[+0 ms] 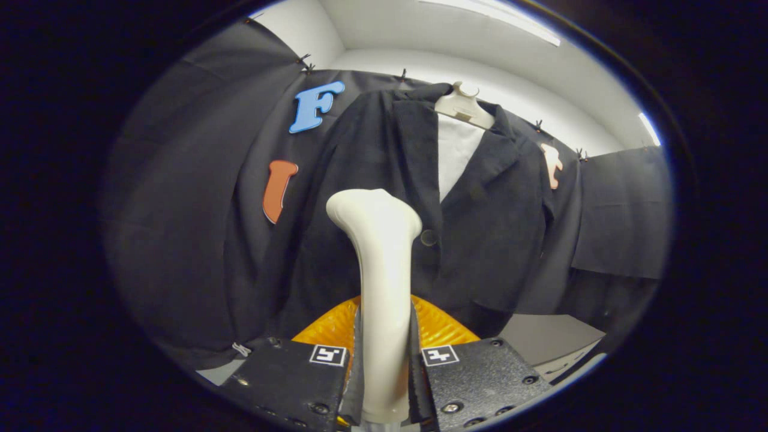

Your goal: Iron the clothes twice with a garment steamer, once on the left side and once on the right side.

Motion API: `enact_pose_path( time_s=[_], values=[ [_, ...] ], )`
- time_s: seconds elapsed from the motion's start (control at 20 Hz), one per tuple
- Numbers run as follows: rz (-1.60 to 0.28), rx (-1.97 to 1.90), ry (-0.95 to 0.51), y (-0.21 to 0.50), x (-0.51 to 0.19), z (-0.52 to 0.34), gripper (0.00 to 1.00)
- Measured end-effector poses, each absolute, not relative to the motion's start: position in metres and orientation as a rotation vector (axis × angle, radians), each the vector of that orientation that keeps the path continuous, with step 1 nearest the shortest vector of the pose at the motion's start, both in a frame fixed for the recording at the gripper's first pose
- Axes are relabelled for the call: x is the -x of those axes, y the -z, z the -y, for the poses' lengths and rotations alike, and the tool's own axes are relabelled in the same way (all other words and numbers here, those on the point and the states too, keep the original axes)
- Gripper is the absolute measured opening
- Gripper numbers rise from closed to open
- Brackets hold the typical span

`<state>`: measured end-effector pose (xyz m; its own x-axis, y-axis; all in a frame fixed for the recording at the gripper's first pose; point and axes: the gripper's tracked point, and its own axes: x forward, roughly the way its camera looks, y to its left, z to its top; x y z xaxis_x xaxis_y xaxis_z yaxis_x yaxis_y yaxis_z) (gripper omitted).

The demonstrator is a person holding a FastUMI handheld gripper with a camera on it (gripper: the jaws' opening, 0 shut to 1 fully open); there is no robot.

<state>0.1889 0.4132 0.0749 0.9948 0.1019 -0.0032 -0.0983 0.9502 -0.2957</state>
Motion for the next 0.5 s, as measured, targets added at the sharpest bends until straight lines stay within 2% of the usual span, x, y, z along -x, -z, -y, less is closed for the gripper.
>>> enact_pose_path(
  time_s=[0.5],
  values=[
    [-0.194, 0.360, -0.107, 0.045, -0.172, -0.397, 0.32]
  ],
)
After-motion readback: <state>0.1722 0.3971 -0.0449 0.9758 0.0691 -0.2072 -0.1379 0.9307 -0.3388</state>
